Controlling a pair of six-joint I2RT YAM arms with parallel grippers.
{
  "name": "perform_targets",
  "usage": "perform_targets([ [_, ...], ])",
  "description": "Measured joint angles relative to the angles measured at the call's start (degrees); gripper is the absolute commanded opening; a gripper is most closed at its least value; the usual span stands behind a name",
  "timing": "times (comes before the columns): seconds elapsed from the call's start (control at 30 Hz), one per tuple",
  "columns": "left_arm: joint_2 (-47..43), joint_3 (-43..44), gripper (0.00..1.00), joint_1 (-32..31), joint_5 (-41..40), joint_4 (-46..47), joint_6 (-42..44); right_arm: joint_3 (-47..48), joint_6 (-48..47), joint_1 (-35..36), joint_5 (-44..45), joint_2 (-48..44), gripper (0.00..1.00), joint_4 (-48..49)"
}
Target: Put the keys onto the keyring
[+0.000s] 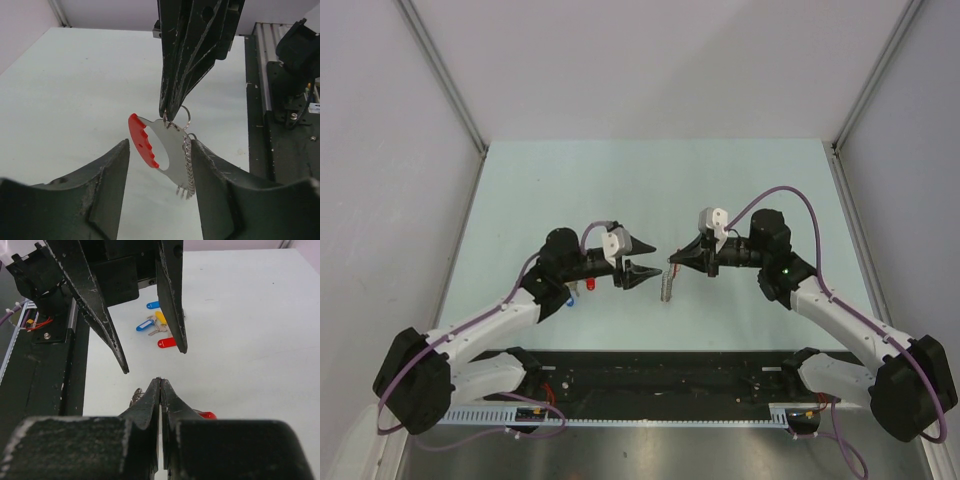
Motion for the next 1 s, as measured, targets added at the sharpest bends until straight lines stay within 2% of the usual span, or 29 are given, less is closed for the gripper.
perform_targets([
  [0.3, 6.84, 6.88, 0.41, 0.02, 5.86, -5.44, -0.33, 0.00, -0.66, 0.09, -1.53, 0.00, 0.00, -0.72],
  [0.47, 10.71, 9.81, 0.38, 0.11, 8.81, -8.13, -0.59, 0.00, -0.72, 0.07, -1.66, 0.00, 0.00, -1.36],
  [0.77, 10.86, 9.90, 0.34, 0.11, 11.04, -9.07, -0.68, 0.00, -0.70, 0.17, -2.01, -0.04, 0.00, -1.70],
  [1.0, 10.86, 9.90, 0.27, 0.11, 11.65, -8.26, -1.73, 0.00, -0.70, 0.35, -2.12, -0.04, 0.00, -1.68],
])
